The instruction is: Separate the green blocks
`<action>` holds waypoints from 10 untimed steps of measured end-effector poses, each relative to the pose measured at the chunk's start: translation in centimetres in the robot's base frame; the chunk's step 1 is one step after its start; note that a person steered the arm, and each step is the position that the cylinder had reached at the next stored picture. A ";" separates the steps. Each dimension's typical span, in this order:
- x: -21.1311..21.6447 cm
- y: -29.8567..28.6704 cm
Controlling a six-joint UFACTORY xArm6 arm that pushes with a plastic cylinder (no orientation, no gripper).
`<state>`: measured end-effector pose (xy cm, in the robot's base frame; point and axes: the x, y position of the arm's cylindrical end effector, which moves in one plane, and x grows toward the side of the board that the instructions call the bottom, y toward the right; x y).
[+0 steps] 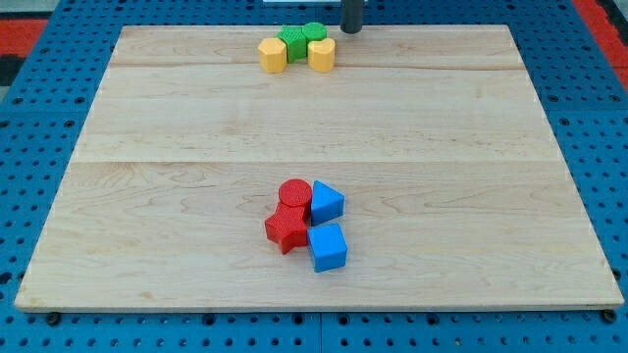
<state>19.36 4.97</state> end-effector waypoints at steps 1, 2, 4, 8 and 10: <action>-0.1 -4.0; 0.1 -7.4; 2.3 -7.5; 4.4 -4.9; 5.3 -4.3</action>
<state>24.66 0.62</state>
